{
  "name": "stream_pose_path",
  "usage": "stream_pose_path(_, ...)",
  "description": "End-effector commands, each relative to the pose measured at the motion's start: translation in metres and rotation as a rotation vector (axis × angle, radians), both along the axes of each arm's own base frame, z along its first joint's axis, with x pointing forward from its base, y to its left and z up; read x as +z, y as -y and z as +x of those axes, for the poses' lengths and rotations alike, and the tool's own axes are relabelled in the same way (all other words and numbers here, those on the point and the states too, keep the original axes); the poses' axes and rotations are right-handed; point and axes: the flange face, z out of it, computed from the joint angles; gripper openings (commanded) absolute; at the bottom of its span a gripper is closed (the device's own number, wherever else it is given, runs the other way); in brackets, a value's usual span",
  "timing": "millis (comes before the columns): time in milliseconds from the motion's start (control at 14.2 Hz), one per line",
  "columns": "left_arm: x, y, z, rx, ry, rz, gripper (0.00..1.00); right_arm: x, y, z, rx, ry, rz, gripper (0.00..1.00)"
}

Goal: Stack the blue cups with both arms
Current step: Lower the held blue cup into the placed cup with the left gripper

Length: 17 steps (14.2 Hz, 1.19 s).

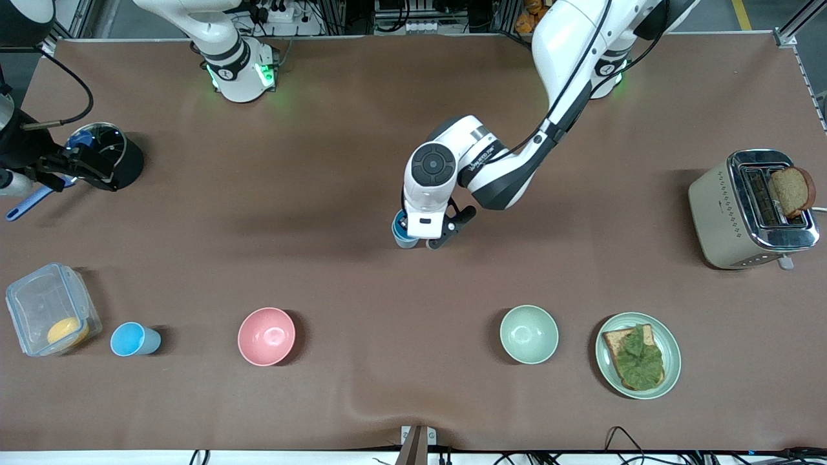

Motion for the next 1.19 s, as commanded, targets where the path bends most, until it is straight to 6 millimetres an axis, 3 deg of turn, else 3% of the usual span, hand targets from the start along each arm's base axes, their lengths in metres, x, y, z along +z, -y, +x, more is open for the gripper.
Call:
stream_pose_path(0,0.005,-0.002,0.003,0.024,0.008,0.001,1.00,0.004,0.000,0.002,-0.005,-0.002,0.005,1.00)
stream_pose_path(281,0.012,-0.003,0.005,0.007,0.024,0.000,1.00,0.004,0.000,0.002,-0.005,-0.002,0.005,1.00)
stream_pose_path(491,0.034,-0.011,0.011,-0.067,0.051,-0.009,1.00,0.004,0.000,0.002,-0.006,-0.005,0.006,1.00)
stream_pose_path(772,0.098,-0.063,0.042,-0.234,0.103,-0.018,1.00,0.004,0.000,0.002,-0.006,-0.004,0.006,1.00)
stream_pose_path(912,0.112,-0.081,0.050,-0.261,0.112,-0.007,1.00,0.004,0.000,0.002,-0.006,-0.005,0.006,1.00)
stream_pose_path(1123,0.126,-0.103,0.056,-0.603,0.163,0.129,1.00,0.004,0.000,0.002,-0.006,-0.005,0.006,1.00)
